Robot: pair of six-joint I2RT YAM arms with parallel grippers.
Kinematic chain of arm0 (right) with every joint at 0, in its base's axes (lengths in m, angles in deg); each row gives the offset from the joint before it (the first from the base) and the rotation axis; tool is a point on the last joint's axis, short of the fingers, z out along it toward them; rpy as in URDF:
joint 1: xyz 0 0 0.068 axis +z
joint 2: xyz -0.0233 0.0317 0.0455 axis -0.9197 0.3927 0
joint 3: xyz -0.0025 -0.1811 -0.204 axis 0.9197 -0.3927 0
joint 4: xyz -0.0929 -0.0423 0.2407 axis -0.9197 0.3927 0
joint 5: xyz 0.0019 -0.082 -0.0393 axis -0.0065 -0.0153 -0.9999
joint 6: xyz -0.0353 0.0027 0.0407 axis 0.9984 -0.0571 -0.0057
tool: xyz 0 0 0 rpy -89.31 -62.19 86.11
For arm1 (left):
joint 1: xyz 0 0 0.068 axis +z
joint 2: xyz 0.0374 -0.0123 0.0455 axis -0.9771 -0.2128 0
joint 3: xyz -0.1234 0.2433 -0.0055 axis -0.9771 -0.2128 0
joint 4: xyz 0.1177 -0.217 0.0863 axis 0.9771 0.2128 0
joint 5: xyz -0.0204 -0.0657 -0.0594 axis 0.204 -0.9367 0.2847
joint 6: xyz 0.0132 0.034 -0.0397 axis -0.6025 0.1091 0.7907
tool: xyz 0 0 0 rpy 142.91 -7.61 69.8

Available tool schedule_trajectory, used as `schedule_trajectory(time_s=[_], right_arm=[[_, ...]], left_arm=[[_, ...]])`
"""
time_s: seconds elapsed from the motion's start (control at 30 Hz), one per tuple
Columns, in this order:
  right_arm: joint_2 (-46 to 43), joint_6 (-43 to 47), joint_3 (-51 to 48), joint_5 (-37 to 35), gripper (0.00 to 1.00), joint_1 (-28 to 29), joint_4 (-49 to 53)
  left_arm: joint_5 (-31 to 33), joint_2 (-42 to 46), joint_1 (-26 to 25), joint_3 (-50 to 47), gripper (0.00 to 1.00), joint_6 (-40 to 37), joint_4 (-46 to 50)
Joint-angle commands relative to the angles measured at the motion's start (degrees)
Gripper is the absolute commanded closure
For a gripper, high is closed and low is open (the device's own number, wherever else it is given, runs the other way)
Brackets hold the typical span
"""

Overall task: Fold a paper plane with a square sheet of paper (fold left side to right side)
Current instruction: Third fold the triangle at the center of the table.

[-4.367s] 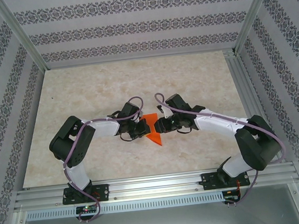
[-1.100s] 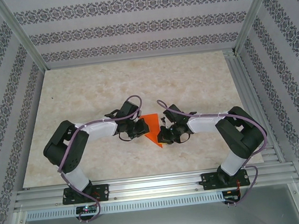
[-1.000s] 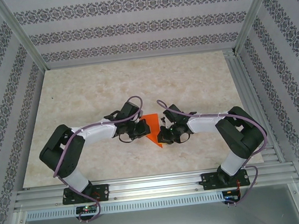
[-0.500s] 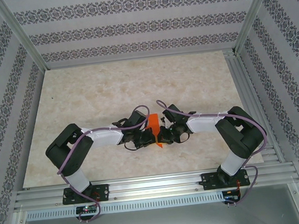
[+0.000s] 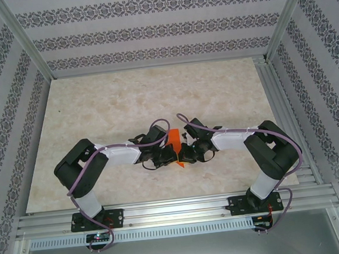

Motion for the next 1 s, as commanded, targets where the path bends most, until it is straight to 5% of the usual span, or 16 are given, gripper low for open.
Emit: schedule_trajectory(time_s=[0.0,0.23,0.63,0.97], right_arm=[[3.3,1.1,-1.3,-6.6,0.93,0.9,6.3],[3.7,1.9,-1.0,-8.0,0.92,1.0,8.0],[3.6,2.2,-0.8,-8.4,0.93,1.1,9.1],[3.9,2.1,-0.4,-8.3,0.92,1.3,8.9]], left_arm=[[2.9,-1.3,-0.4,0.5,0.98,-1.0,1.7],[8.1,-0.9,1.3,0.2,0.99,-3.9,5.1],[10.7,3.1,12.2,-1.0,0.96,-9.9,7.2],[9.2,10.8,9.7,-3.0,0.93,-11.5,7.2]])
